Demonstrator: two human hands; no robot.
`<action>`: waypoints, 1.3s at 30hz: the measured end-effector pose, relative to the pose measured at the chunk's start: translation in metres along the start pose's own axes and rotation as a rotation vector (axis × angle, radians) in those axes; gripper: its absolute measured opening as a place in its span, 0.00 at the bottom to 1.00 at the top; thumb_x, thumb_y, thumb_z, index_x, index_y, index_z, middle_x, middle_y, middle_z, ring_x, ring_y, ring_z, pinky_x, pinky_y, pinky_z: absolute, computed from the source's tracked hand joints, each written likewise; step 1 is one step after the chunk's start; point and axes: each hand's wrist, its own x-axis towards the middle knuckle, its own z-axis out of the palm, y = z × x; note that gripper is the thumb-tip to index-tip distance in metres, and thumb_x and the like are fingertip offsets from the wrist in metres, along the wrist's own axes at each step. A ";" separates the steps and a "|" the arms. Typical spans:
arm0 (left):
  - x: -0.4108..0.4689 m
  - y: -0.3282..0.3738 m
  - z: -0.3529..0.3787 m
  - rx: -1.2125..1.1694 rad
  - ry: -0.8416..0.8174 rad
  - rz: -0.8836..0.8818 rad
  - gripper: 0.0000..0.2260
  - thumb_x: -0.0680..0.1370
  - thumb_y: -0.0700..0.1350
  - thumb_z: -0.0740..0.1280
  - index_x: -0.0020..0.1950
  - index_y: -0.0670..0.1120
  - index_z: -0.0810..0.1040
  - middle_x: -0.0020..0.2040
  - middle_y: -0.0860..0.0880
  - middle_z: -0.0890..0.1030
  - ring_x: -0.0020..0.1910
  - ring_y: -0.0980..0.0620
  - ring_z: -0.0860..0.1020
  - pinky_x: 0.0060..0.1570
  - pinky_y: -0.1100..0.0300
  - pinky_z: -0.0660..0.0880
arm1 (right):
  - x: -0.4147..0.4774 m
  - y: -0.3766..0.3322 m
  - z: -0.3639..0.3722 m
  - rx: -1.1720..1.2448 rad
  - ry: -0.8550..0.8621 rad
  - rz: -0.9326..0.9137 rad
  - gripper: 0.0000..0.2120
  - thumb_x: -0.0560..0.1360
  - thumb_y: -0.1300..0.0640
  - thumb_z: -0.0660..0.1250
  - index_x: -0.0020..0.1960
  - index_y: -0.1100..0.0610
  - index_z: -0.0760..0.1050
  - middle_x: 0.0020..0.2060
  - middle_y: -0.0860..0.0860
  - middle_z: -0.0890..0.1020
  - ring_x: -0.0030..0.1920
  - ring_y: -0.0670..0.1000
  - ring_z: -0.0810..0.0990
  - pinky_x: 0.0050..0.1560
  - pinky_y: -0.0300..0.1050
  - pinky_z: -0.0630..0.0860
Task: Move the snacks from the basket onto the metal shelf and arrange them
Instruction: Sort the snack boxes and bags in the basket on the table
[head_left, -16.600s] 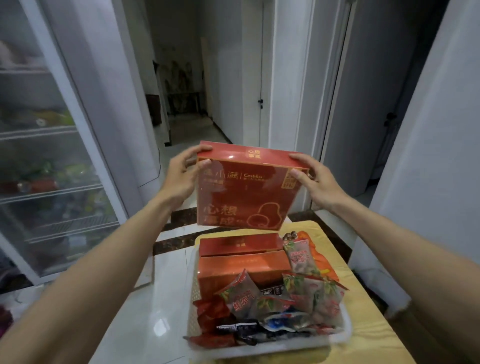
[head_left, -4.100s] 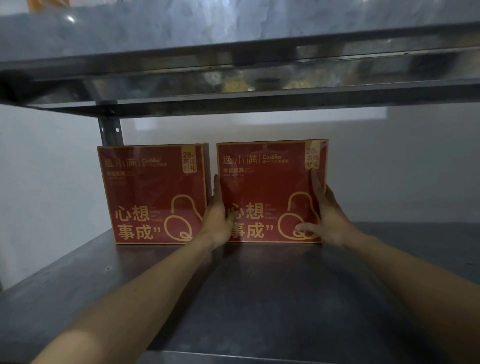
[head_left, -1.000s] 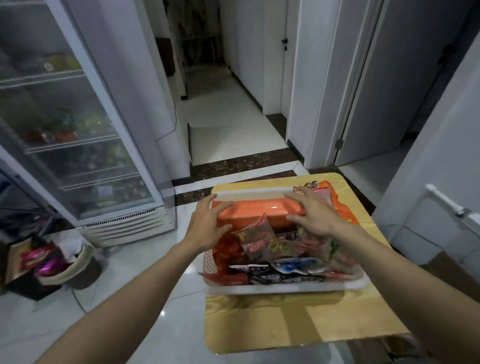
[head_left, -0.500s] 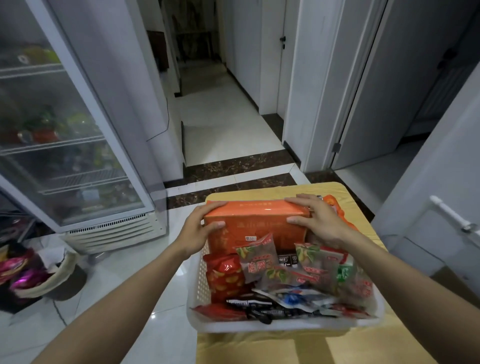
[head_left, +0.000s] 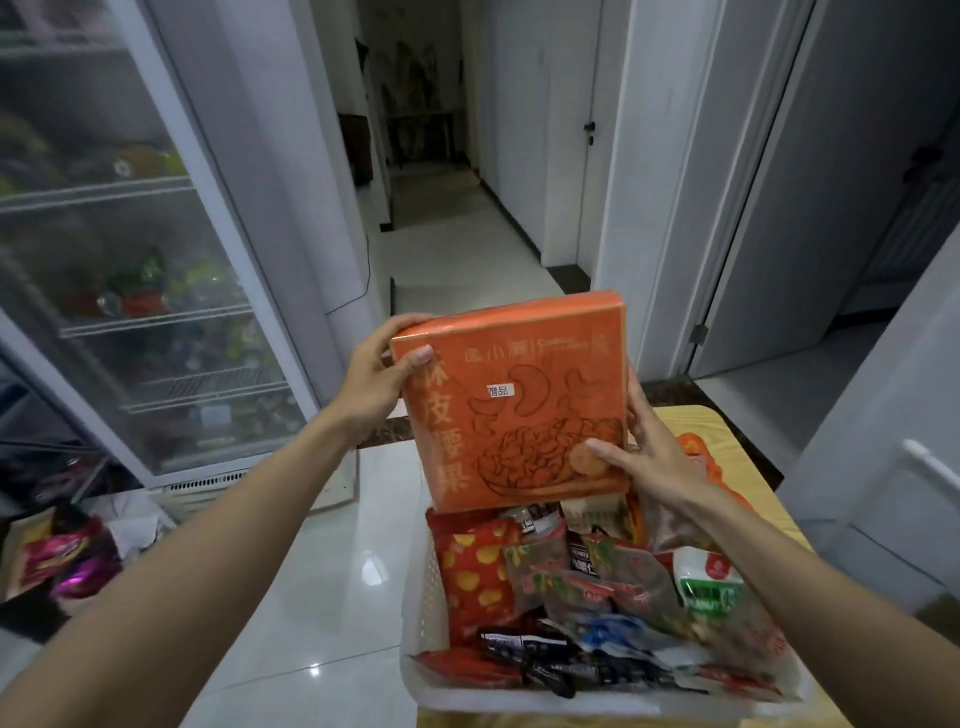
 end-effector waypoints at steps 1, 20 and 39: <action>0.001 0.005 -0.002 0.009 0.000 -0.005 0.11 0.80 0.42 0.66 0.62 0.51 0.75 0.52 0.50 0.79 0.44 0.60 0.82 0.37 0.62 0.80 | 0.001 -0.003 0.000 0.005 0.013 -0.008 0.47 0.73 0.46 0.72 0.74 0.27 0.40 0.78 0.41 0.56 0.76 0.49 0.62 0.71 0.62 0.67; -0.074 -0.012 0.041 -0.032 -0.113 -0.123 0.42 0.73 0.51 0.73 0.74 0.74 0.47 0.68 0.52 0.75 0.61 0.49 0.79 0.57 0.41 0.78 | -0.048 -0.036 -0.018 0.288 0.239 0.054 0.36 0.71 0.47 0.69 0.67 0.21 0.55 0.66 0.48 0.76 0.59 0.55 0.81 0.46 0.60 0.83; -0.191 0.036 0.020 -0.129 -0.100 -0.060 0.37 0.77 0.49 0.67 0.74 0.72 0.46 0.63 0.57 0.76 0.55 0.52 0.82 0.53 0.48 0.80 | -0.197 -0.106 0.015 -0.078 0.119 -0.068 0.46 0.68 0.49 0.75 0.72 0.26 0.51 0.71 0.36 0.65 0.65 0.40 0.74 0.66 0.46 0.74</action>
